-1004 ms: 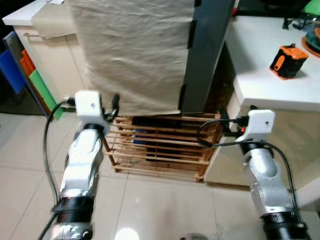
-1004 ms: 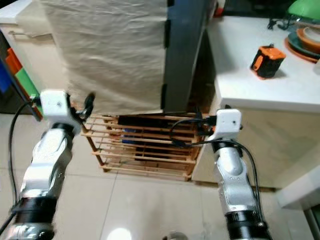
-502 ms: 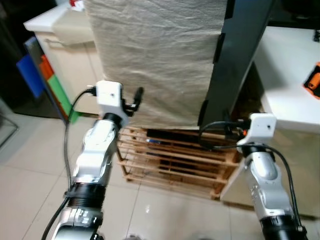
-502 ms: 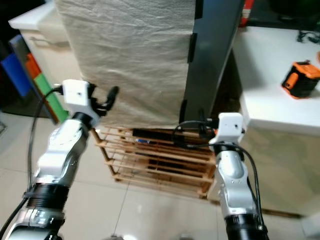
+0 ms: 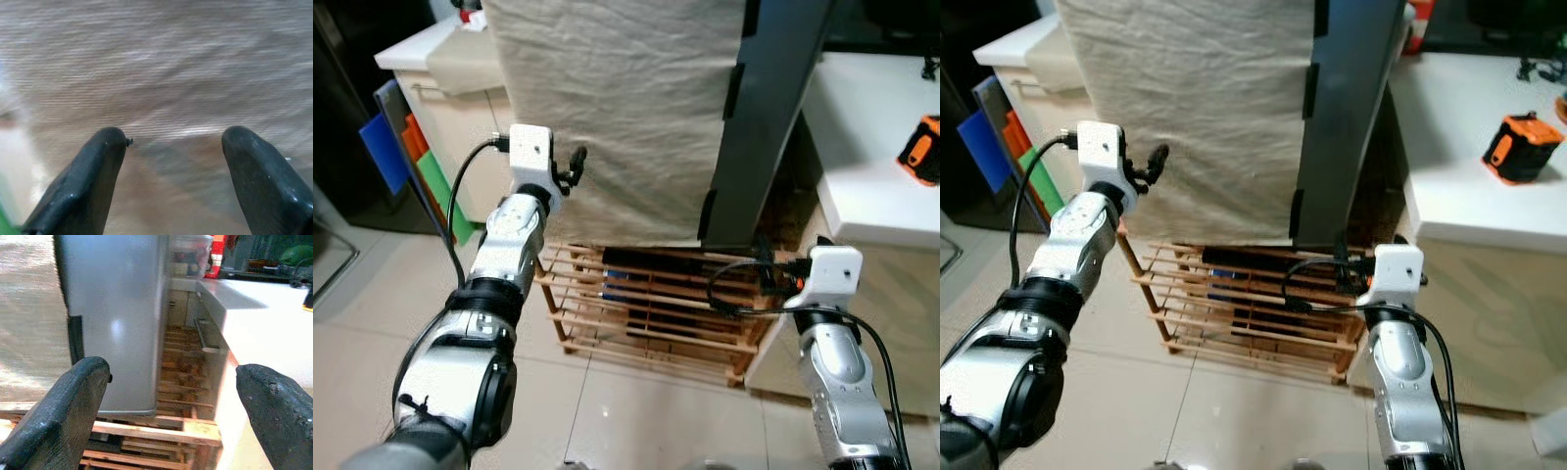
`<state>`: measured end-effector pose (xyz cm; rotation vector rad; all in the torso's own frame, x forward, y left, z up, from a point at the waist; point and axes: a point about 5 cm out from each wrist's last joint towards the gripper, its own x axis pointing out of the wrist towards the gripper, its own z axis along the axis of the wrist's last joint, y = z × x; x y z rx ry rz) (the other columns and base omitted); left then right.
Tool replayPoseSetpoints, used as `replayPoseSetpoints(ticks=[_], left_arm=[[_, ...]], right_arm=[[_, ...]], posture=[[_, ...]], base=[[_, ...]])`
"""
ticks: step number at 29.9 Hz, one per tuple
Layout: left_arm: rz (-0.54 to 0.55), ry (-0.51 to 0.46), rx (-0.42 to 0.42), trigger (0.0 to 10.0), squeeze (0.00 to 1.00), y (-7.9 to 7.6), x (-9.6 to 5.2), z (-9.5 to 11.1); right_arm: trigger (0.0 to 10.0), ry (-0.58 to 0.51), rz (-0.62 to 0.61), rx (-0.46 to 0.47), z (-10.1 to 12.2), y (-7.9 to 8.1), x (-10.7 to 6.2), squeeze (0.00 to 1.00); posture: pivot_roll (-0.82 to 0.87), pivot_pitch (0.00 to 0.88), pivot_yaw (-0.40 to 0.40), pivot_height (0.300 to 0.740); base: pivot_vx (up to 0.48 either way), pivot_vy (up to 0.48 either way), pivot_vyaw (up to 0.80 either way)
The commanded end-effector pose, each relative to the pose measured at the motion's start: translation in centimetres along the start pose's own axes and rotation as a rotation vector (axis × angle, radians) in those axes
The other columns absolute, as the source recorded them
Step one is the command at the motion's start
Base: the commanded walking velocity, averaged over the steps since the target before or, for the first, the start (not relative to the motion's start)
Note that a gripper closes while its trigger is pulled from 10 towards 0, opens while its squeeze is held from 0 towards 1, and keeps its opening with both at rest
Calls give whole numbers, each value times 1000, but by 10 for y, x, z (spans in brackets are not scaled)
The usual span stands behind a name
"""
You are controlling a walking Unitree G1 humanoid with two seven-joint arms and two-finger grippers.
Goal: Restocking fridge
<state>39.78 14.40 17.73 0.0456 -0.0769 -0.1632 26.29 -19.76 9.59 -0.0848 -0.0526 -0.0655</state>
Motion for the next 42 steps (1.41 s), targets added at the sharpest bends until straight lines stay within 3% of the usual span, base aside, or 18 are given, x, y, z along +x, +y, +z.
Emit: replayPoseSetpoints(ticks=[1, 11, 21, 27, 39, 42], left_arm=[[-12, -9, 8, 10000, 0, 5, 3, 5], [17, 16, 15, 10000, 0, 10, 9, 9], [6, -2, 13, 10000, 0, 1, 14, 16], [42, 2, 36, 10000, 0, 10, 15, 21], [87, -72, 55, 10000, 0, 23, 22, 52], [116, -83, 18, 10000, 0, 29, 23, 59]], right_arm=[[10000, -19, 24, -1, 6, 4, 1, 0], [10000, -6, 32, -26, 8, -1, -8, 0], [10000, 26, 30, -77, 12, -19, -25, 0], [10000, 42, 52, -91, 13, -20, -26, 0], [10000, 58, 61, -107, 17, -23, -33, 0], [10000, 64, 61, -115, 19, -25, -36, 0]], posture=[[-197, 15, 73, 736], [-236, 39, 59, 736], [-298, 67, 12, 736], [-310, 79, -4, 736], [-356, 87, -17, 736], [-370, 88, -13, 736]], base=[[0, 0, 0], [0, 0, 0], [0, 0, 0], [0, 0, 0], [0, 0, 0], [0, 0, 0]])
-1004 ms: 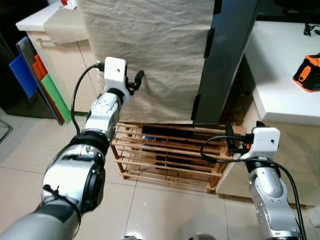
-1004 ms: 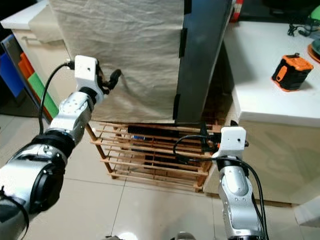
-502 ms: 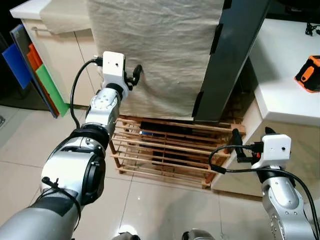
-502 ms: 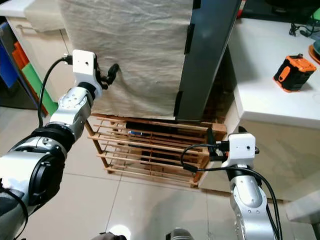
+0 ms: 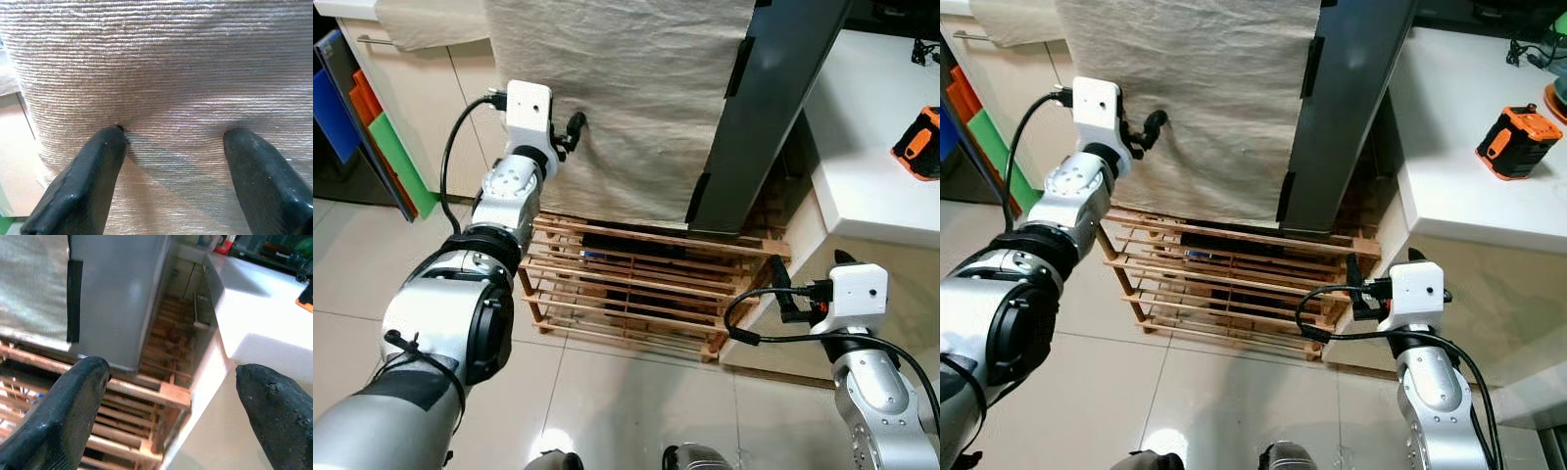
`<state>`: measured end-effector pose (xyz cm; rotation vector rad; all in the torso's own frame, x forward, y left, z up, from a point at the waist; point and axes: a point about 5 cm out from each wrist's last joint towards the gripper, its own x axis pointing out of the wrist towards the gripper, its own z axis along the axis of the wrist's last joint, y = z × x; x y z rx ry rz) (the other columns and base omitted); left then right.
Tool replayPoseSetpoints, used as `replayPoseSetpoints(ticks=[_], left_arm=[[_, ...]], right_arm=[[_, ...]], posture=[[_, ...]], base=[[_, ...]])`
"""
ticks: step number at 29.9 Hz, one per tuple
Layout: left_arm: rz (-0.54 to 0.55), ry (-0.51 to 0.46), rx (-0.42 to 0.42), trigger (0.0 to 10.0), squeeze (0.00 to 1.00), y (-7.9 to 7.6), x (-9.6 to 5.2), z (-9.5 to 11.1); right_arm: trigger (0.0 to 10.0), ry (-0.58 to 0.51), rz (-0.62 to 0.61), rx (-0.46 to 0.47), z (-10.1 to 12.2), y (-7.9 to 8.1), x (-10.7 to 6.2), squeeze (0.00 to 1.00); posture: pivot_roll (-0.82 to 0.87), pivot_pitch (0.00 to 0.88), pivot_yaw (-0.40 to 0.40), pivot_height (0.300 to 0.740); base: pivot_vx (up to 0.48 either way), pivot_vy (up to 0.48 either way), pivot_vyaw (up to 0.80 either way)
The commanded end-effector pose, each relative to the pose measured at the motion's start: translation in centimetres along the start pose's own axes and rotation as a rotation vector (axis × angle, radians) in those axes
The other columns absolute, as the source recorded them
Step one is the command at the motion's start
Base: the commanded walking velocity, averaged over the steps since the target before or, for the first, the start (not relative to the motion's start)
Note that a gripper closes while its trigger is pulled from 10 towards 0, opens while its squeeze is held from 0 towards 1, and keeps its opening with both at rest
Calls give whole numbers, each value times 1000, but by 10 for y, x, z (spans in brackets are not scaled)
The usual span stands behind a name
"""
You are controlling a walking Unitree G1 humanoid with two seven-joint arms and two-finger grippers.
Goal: Restocking fridge
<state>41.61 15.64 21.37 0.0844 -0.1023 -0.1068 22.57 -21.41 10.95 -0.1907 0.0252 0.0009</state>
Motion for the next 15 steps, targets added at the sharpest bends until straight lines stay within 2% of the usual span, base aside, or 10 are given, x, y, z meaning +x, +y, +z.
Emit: replayPoseSetpoints(ticks=[1, 3, 4, 5, 6, 7, 12, 15], left_arm=[[69, -60, -45, 10000, 0, 13, 6, 25], [65, -51, -63, 10000, 0, 12, 6, 24], [23, -28, -102, 10000, 0, 4, 6, 17], [23, -28, -102, 10000, 0, 4, 6, 17], [-44, 3, -171, 10000, 0, -7, 2, 3], [-66, 12, -198, 10000, 0, -10, 1, -2], [-127, 54, -175, 10000, 0, -20, -13, -33], [-133, 52, -200, 10000, 0, -18, -19, -41]], right_arm=[[10000, -6, -14, -9, 5, -6, -2, 0], [10000, -6, -22, -9, 5, -7, -3, 0], [10000, -7, -39, 4, 5, -7, -3, 0], [10000, -7, -39, 4, 5, -7, -3, 0], [10000, -5, -36, 27, 3, -2, -1, 0], [10000, -3, -32, 36, 2, 0, 0, 0], [10000, 2, 3, 64, -2, 13, 8, 0], [10000, -1, 11, 79, -2, 17, 13, 0]], posture=[[-370, 88, -13, 736], [-370, 88, -6, 736], [-346, 89, 0, 736], [-346, 89, 0, 736], [-307, 93, 4, 736], [-297, 94, 5, 736], [-221, 90, 8, 736], [-186, 80, 5, 736]], base=[[0, 0, 0], [0, 0, 0], [0, 0, 0], [0, 0, 0], [0, 0, 0], [0, 0, 0], [0, 0, 0], [0, 0, 0]])
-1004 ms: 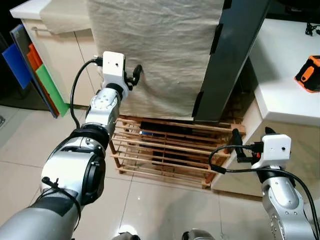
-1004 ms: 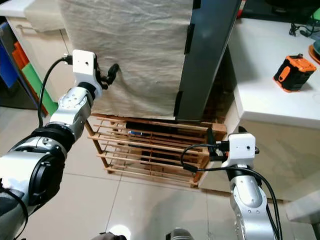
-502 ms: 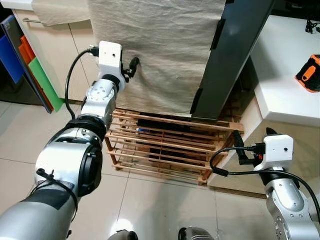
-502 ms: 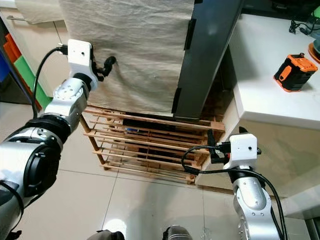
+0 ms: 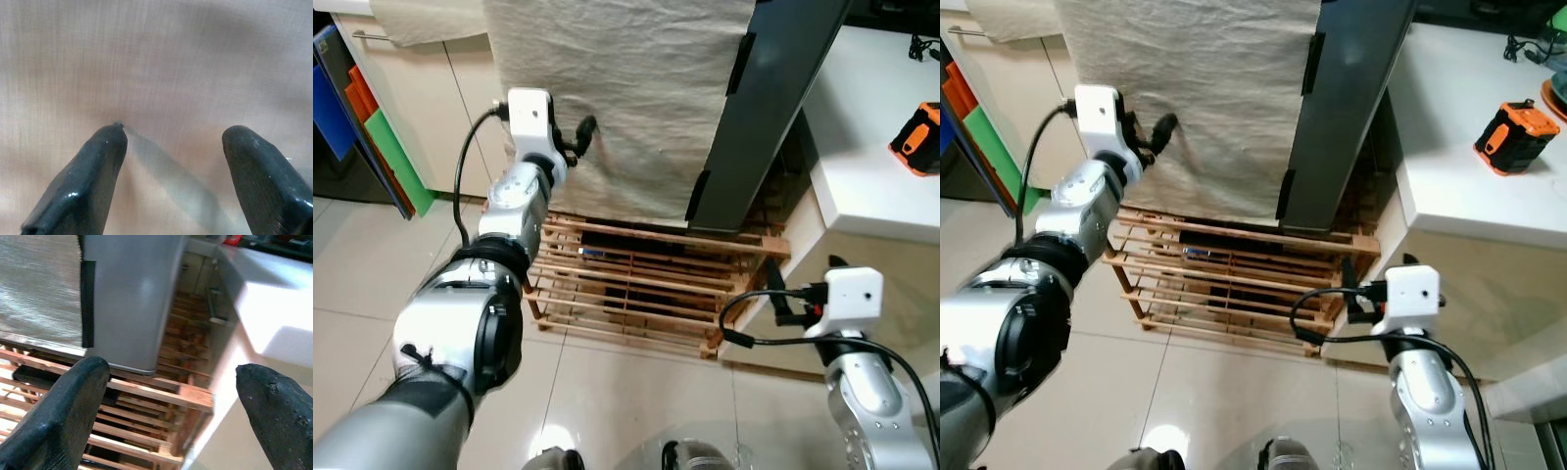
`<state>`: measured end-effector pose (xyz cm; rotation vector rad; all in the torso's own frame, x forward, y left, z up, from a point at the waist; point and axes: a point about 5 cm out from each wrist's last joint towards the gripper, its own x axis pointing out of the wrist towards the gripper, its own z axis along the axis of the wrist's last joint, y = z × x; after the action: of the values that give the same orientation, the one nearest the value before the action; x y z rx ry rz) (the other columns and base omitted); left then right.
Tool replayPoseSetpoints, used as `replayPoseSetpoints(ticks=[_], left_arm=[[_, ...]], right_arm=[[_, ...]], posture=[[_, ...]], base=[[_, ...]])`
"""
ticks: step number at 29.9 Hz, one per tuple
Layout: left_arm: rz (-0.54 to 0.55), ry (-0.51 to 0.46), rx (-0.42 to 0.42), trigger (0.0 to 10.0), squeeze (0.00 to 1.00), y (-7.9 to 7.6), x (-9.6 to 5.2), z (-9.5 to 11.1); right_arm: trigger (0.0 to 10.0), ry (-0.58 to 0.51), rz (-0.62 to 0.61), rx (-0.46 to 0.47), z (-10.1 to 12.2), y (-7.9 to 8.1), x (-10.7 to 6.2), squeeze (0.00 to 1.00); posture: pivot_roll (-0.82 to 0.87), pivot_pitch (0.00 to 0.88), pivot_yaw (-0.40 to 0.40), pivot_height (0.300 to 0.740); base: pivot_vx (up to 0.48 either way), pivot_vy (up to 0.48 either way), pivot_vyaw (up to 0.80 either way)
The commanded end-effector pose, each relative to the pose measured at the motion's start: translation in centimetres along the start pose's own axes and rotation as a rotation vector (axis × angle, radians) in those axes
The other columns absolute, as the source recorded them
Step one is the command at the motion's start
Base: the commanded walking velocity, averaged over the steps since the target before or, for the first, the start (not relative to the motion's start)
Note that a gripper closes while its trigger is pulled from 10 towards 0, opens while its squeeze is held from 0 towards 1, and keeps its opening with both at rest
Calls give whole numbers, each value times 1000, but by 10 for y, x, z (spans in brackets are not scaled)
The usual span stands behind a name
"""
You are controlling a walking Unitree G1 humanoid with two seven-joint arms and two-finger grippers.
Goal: Restocking fridge
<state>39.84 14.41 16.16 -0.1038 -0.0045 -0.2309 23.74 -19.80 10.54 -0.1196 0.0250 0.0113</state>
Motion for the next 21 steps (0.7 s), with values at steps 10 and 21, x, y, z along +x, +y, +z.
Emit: replayPoseSetpoints(ticks=[10, 21], left_arm=[[54, -189, 50, 10000, 0, -5, -73, 1], [112, -147, 80, 10000, 0, 7, -81, 6]], right_arm=[[10000, -40, -107, 77, 5, -5, 26, 0], [10000, -42, -134, 96, 4, 1, 43, 0]], posture=[[-84, 13, 21, 736], [-80, 0, 37, 736]], base=[[0, 0, 0], [0, 101, -196]])
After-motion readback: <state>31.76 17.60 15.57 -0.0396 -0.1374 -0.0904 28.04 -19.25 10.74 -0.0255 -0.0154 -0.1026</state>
